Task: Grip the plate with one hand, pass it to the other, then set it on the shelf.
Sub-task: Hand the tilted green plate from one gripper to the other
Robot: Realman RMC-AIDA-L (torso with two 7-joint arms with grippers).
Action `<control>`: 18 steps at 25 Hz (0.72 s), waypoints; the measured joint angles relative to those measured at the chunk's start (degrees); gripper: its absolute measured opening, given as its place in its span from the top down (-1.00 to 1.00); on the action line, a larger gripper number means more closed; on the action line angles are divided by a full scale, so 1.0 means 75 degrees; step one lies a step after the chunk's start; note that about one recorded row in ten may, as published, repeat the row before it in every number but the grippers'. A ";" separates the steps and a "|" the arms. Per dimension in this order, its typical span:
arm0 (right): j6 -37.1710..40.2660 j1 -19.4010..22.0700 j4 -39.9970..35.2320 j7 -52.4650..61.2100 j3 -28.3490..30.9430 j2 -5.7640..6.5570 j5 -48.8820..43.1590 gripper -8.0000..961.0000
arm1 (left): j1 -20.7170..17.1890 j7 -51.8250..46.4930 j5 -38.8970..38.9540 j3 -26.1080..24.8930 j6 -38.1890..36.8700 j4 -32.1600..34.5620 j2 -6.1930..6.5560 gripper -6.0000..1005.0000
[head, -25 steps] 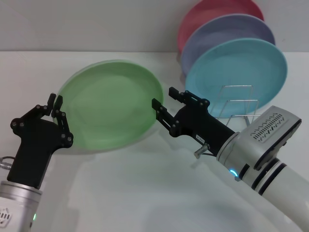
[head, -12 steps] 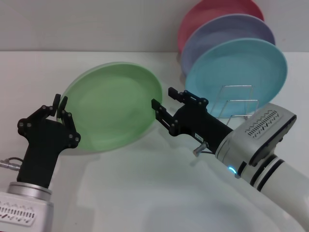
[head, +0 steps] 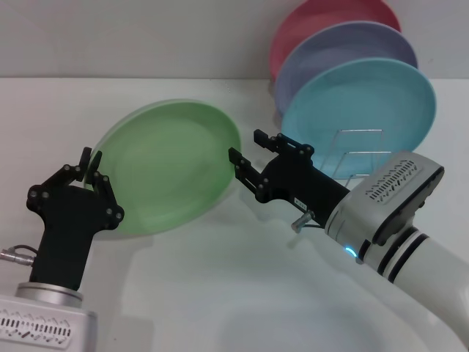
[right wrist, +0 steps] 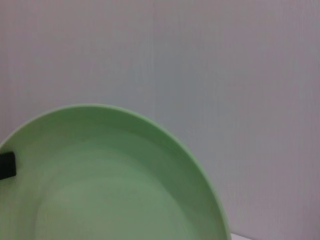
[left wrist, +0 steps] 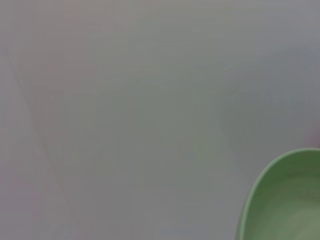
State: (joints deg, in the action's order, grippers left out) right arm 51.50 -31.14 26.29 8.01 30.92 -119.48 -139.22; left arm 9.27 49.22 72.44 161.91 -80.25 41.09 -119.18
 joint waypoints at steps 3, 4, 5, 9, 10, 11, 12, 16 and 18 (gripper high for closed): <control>-0.0001 -0.0036 -0.0021 -0.0001 -0.0012 0.0001 0.0000 -0.07 | -0.0017 0.0133 0.0008 0.0032 0.0003 0.0043 0.0000 0.91; -0.0001 -0.0057 -0.0036 -0.0001 -0.0016 0.0001 0.0000 -0.07 | -0.0025 0.0193 0.0013 0.0039 0.0006 0.0059 0.0000 0.91; -0.0001 -0.0080 -0.0058 -0.0002 -0.0019 0.0003 0.0000 -0.07 | -0.0049 0.0266 0.0018 0.0042 0.0006 0.0101 0.0000 0.91; -0.0038 -0.0111 -0.0070 -0.0002 -0.0022 0.0005 0.0000 -0.07 | -0.0064 0.0287 0.0020 0.0044 -0.0008 0.0128 0.0000 0.91; -0.0099 -0.0139 -0.0074 -0.0003 -0.0022 0.0005 0.0000 -0.07 | -0.0064 0.0288 0.0021 0.0044 -0.0009 0.0133 0.0000 0.91; -0.0121 -0.0148 -0.0074 -0.0003 -0.0022 0.0005 0.0000 -0.07 | -0.0064 0.0289 0.0023 0.0040 -0.0011 0.0144 0.0000 0.91; -0.0121 -0.0148 -0.0074 -0.0003 -0.0022 0.0005 0.0000 -0.07 | -0.0064 0.0289 0.0023 0.0040 -0.0011 0.0144 0.0000 0.91; -0.0165 -0.0160 -0.0074 -0.0003 -0.0022 0.0005 0.0000 -0.07 | -0.0064 0.0291 0.0068 0.0002 0.0000 0.0203 0.0000 0.91; -0.0165 -0.0160 -0.0074 -0.0003 -0.0022 0.0006 0.0000 -0.07 | -0.0061 0.0292 0.0098 0.0007 -0.0002 0.0222 0.0000 0.91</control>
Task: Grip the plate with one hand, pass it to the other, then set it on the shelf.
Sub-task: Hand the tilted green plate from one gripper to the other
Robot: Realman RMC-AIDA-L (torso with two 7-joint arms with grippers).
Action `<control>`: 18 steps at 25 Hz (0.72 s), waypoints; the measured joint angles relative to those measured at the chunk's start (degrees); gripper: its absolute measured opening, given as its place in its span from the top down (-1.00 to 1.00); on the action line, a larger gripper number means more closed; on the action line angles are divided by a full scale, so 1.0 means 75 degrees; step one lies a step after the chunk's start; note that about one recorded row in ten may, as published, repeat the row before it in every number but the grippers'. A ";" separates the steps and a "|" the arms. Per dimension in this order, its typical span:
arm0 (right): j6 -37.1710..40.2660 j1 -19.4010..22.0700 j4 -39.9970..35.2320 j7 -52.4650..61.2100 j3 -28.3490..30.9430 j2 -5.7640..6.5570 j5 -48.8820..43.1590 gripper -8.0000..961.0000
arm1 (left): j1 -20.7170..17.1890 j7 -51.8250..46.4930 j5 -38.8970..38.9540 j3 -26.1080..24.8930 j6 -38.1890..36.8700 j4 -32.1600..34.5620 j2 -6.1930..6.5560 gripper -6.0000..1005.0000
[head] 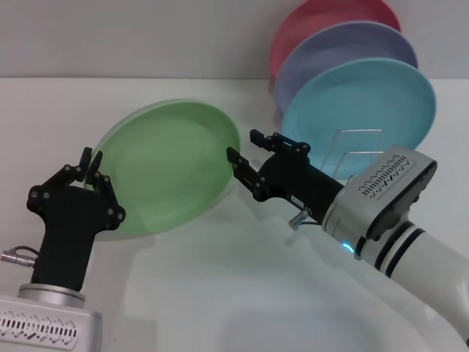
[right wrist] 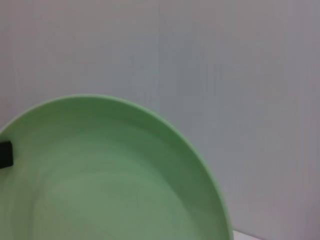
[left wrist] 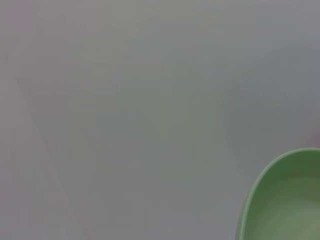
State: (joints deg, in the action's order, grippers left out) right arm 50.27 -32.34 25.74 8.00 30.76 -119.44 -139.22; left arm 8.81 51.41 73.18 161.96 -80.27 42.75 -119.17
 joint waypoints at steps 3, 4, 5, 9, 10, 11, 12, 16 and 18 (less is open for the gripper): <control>0.0000 0.0000 0.0001 0.0000 0.0000 0.0000 0.0000 0.02 | 0.0014 0.0000 0.0035 0.0029 -0.0020 0.0014 0.0000 0.91; 0.0000 0.0000 0.0001 0.0000 0.0000 0.0000 0.0000 0.11 | 0.0016 0.0001 0.0037 0.0035 -0.0021 0.0016 0.0000 0.91; 0.0000 0.0000 0.0001 0.0000 0.0000 -0.0001 0.0000 0.20 | 0.0019 0.0001 0.0039 0.0038 -0.0021 0.0017 0.0000 0.91; 0.0000 0.0000 0.0002 0.0000 0.0016 -0.0006 0.0000 0.30 | 0.0021 0.0001 0.0037 0.0084 -0.0023 0.0019 0.0000 0.91; -0.0001 0.0000 0.0002 0.0000 0.0020 -0.0006 0.0000 0.30 | 0.0020 0.0001 0.0037 0.0092 -0.0028 0.0019 0.0000 0.91; 0.0000 0.0000 0.0002 0.0000 0.0023 -0.0007 0.0000 0.30 | 0.0016 0.0001 0.0035 0.0102 -0.0029 0.0019 0.0000 0.91; -0.0001 0.0000 0.0002 0.0000 0.0028 -0.0008 0.0000 0.30 | 0.0009 0.0001 0.0032 0.0110 -0.0030 0.0019 0.0000 0.91; 0.0000 -0.0005 0.0002 0.0000 0.0043 -0.0011 0.0000 0.30 | 0.0005 0.0001 0.0022 0.0120 -0.0032 0.0019 0.0000 0.91; -0.0001 -0.0012 0.0002 0.0000 0.0045 -0.0020 0.0000 0.30 | 0.0002 0.0001 0.0032 0.0127 -0.0039 0.0019 0.0000 0.91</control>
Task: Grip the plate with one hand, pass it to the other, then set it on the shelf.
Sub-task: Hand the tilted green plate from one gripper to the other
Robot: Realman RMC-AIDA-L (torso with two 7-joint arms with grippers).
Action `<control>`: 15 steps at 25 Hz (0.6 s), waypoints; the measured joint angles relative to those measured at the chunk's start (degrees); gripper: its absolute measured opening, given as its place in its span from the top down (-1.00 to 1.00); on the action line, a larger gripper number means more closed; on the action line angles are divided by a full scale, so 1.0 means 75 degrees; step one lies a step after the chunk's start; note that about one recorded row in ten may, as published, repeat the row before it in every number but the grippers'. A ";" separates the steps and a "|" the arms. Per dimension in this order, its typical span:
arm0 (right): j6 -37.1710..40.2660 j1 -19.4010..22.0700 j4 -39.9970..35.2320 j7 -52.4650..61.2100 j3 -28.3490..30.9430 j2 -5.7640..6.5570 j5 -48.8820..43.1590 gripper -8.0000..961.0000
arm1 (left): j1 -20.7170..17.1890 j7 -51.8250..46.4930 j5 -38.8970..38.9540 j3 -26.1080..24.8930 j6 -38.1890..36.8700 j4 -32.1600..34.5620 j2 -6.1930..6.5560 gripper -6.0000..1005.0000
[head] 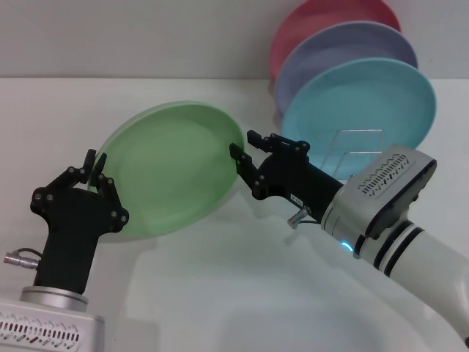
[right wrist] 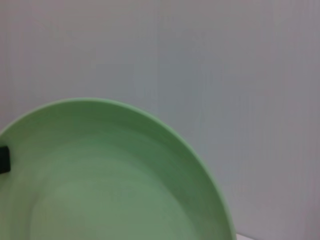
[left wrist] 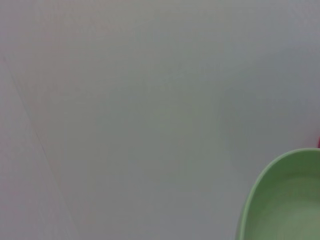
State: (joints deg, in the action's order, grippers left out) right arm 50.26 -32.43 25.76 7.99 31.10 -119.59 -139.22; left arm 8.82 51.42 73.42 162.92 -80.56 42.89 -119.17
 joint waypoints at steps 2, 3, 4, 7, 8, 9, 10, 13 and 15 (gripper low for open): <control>-0.0001 0.0000 0.0000 0.0000 0.0002 -0.0003 0.0000 0.30 | -0.0002 0.0000 -0.0006 0.0003 -0.0005 0.0000 0.0000 0.91; -0.0001 0.0000 0.0000 0.0000 0.0002 -0.0003 0.0000 0.30 | -0.0002 0.0000 -0.0006 0.0003 -0.0005 0.0000 0.0000 0.91; 0.0000 -0.0001 0.0000 0.0000 0.0002 -0.0004 0.0000 0.30 | -0.0002 0.0000 -0.0018 0.0003 -0.0005 0.0000 0.0000 0.91; -0.0001 -0.0007 0.0000 0.0000 0.0002 -0.0005 0.0000 0.39 | -0.0005 0.0000 -0.0040 0.0007 -0.0005 0.0000 0.0000 0.91; 0.0000 -0.0009 0.0000 0.0000 0.0002 -0.0005 0.0000 0.41 | -0.0005 0.0000 -0.0048 0.0010 -0.0005 0.0000 0.0000 0.91; 0.0000 -0.0011 0.0005 0.0000 0.0003 -0.0005 0.0000 0.44 | -0.0005 0.0000 -0.0054 0.0013 -0.0006 0.0000 0.0000 0.91; 0.0000 -0.0011 0.0005 0.0000 0.0003 -0.0005 0.0000 0.46 | -0.0005 0.0000 -0.0055 0.0015 -0.0007 0.0000 0.0000 0.91; 0.0000 -0.0012 0.0009 0.0004 0.0002 -0.0005 0.0000 0.49 | -0.0005 0.0000 -0.0062 0.0016 -0.0013 0.0000 0.0000 0.91; 0.0000 -0.0012 0.0013 0.0012 0.0001 -0.0005 0.0000 0.52 | -0.0005 0.0000 -0.0063 0.0016 -0.0014 -0.0003 0.0000 0.91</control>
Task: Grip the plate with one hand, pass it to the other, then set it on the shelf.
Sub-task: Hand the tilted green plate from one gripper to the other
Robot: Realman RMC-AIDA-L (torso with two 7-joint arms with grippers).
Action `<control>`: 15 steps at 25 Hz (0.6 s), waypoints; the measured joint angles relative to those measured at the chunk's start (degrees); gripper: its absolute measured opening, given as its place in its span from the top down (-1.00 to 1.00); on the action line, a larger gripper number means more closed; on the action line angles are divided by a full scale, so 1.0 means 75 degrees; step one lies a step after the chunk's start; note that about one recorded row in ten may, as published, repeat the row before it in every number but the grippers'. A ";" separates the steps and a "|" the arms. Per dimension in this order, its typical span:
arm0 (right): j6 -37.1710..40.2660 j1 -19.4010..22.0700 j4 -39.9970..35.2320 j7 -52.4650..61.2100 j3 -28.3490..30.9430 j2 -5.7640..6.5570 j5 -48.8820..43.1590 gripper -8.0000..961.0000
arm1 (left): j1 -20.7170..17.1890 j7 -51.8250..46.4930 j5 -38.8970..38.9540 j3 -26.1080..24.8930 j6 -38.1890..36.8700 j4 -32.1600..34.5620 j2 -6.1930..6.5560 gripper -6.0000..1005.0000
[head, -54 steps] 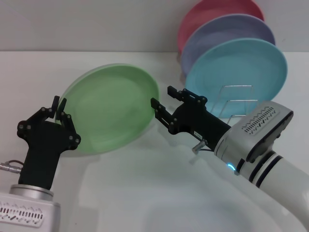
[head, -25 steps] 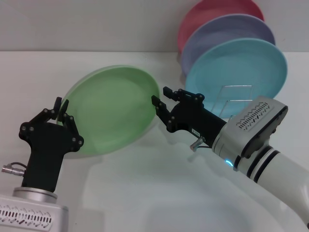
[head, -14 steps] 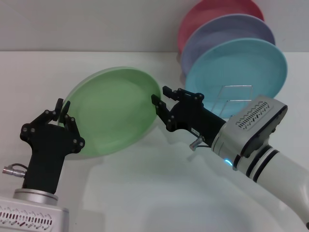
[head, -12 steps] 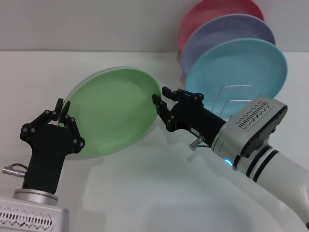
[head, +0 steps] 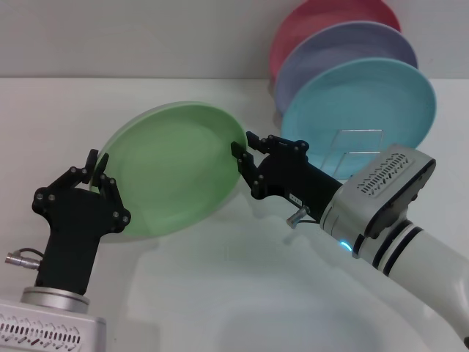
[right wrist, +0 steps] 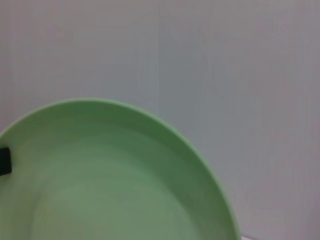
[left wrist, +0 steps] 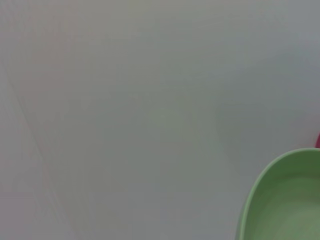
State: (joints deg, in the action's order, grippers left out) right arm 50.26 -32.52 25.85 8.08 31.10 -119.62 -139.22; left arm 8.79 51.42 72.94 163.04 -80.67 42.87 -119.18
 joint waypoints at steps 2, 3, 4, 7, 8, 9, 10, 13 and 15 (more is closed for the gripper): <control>0.0000 0.0000 0.0006 0.0000 -0.0004 0.0001 0.0000 0.54 | 0.0005 0.0000 -0.0001 0.0000 0.0000 -0.0006 0.0000 0.91; 0.0000 0.0000 0.0010 0.0000 -0.0008 0.0000 0.0000 0.55 | 0.0013 0.0000 0.0001 0.0000 0.0001 -0.0007 0.0000 0.91; 0.0000 0.0000 0.0012 0.0000 -0.0010 0.0000 0.0000 0.56 | 0.0029 -0.0003 0.0027 0.0000 0.0009 -0.0009 0.0000 0.91; 0.0001 0.0000 0.0017 0.0000 -0.0021 0.0001 0.0000 0.60 | 0.0047 -0.0012 0.0053 0.0000 0.0012 -0.0010 0.0000 0.91; 0.0001 0.0000 0.0017 0.0000 -0.0021 0.0001 0.0000 0.60 | 0.0047 -0.0012 0.0053 0.0000 0.0012 -0.0010 0.0000 0.91; 0.0001 0.0000 0.0023 0.0000 -0.0038 0.0000 0.0000 0.60 | 0.0055 -0.0017 0.0056 -0.0001 0.0014 -0.0009 0.0000 0.91; 0.0001 0.0000 0.0023 0.0000 -0.0038 0.0000 0.0000 0.60 | 0.0055 -0.0017 0.0056 -0.0001 0.0014 -0.0009 0.0000 0.91; 0.0001 0.0000 0.0024 -0.0001 -0.0045 0.0000 0.0000 0.60 | 0.0065 -0.0019 0.0059 -0.0001 0.0025 -0.0004 0.0000 0.91; 0.0001 0.0000 0.0024 -0.0001 -0.0042 0.0000 0.0000 0.60 | 0.0068 -0.0028 0.0060 0.0000 0.0031 -0.0001 0.0000 0.91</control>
State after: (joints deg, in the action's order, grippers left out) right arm 50.26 -32.52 26.03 8.07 30.79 -119.62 -139.22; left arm 9.29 51.21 73.39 163.04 -80.43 42.87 -119.18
